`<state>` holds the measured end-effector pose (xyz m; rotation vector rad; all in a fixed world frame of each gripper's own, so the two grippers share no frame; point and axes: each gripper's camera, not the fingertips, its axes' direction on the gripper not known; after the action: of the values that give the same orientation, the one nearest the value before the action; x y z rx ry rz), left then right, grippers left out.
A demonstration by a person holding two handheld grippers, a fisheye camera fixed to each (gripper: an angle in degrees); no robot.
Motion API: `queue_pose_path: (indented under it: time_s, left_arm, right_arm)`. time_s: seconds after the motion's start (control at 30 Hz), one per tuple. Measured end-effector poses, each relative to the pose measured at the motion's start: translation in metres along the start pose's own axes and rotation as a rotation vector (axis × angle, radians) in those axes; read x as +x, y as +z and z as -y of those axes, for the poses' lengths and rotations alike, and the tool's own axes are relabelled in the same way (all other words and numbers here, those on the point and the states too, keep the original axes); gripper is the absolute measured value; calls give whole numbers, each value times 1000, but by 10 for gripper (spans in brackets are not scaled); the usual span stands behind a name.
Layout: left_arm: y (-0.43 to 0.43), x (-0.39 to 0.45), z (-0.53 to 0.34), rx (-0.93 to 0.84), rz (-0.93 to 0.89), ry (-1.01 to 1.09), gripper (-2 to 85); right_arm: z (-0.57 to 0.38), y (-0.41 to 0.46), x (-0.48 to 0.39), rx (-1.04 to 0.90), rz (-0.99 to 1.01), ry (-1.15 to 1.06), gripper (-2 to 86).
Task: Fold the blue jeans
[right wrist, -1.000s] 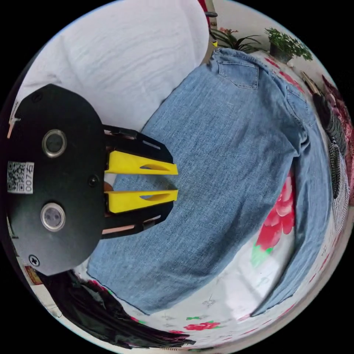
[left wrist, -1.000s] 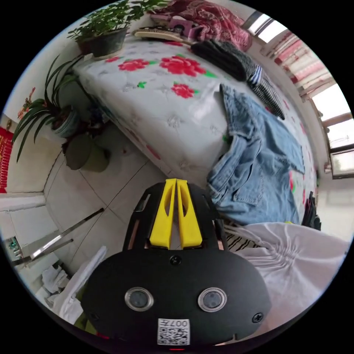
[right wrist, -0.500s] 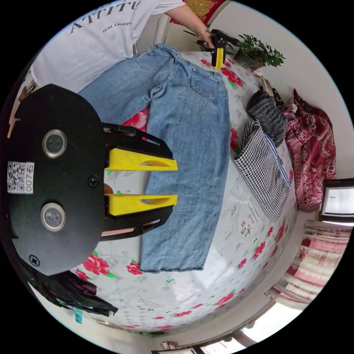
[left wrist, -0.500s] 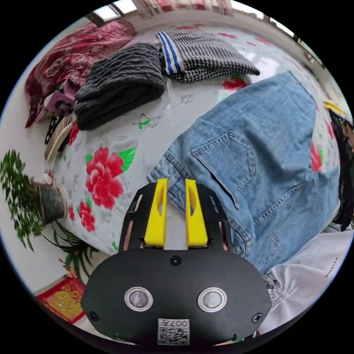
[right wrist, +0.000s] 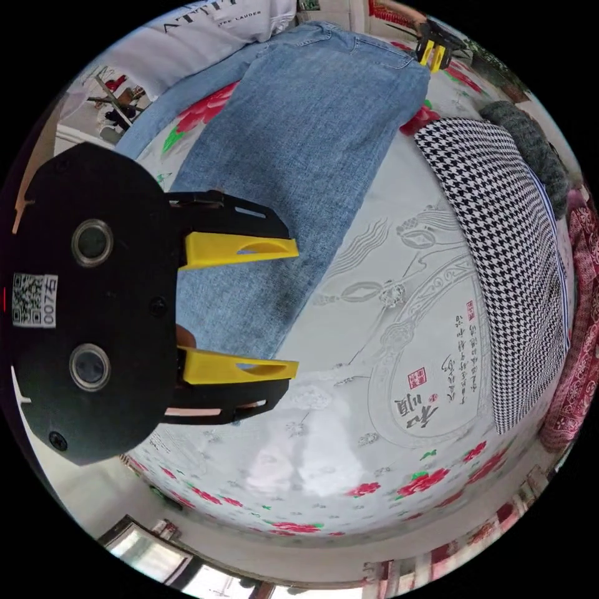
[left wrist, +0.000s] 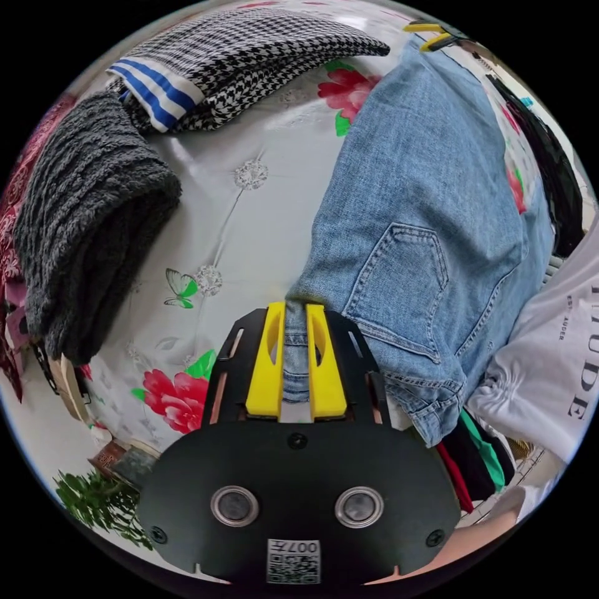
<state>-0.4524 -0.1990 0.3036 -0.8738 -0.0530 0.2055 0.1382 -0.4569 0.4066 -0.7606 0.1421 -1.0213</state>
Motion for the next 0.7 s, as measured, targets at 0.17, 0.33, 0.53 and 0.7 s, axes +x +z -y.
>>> queue_pose_path:
  time_s: [0.17,0.33,0.53,0.7]
  left_arm:
    - [0,2,12,-48,-27,5,26]
    - [-8,27,-8,48,92,-89,-1]
    - [-96,75,-65,318,194,-188,-9]
    - [-165,167,-155,553,293,-213,-10]
  right_arm:
    - [4,-6,-4,-56,55,-36,106]
    - [-59,-42,-34,59,-94,14,18]
    - [-211,-141,-96,335,-258,181,3]
    - [-362,-203,-200,543,-397,333,1]
